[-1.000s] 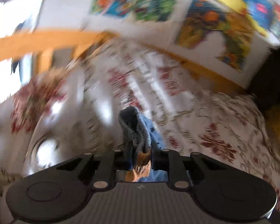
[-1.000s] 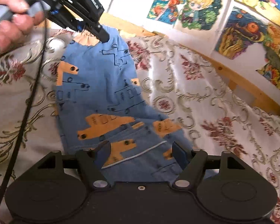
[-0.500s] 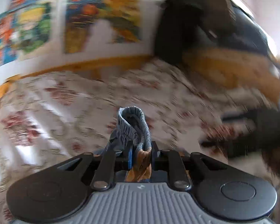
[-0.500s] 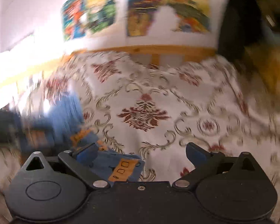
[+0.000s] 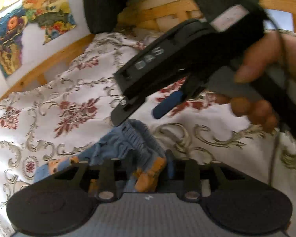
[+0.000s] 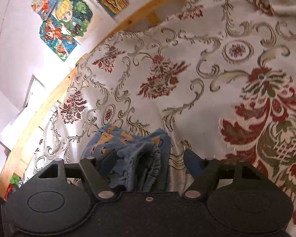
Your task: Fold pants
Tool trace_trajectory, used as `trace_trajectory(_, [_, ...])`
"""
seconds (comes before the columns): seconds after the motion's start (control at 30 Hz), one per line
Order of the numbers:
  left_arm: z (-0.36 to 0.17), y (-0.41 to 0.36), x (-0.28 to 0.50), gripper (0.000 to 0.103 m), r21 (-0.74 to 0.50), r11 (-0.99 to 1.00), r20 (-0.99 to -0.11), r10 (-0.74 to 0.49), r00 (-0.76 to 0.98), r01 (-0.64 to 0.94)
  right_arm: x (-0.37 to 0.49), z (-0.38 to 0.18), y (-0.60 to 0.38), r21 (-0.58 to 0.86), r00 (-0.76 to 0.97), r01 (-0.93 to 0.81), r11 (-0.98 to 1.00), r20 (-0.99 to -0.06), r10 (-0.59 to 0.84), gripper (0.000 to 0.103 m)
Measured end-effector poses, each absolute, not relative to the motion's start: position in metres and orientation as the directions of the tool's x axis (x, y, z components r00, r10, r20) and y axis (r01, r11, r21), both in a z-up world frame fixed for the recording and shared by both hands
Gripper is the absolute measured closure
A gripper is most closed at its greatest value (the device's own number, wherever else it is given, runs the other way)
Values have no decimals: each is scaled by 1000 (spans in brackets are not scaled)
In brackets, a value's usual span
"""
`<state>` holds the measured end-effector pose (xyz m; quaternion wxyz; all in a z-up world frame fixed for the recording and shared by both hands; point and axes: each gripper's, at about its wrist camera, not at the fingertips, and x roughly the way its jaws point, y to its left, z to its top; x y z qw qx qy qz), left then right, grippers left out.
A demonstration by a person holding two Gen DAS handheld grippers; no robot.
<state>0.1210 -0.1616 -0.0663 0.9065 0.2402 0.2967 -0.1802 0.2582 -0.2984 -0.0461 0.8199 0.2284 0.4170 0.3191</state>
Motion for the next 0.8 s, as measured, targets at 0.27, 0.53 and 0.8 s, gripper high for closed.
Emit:
trace_trajectory(0.27, [-66,-163,118,70,288,831,-654,-193,732,476,256,-49,-290,598,448,-344,725,-574,686,81])
trace_trajectory(0.53, [-70,-158,113,59,217,836,-686,-237,688,505,250,-49,-294,507,446,-350,787,-649,617,70])
trace_trajectory(0.8, [-51,-103,90,26,50,877,-666,-328,670,478,228,-26,-288,259,619,-402,878,-630,469,2])
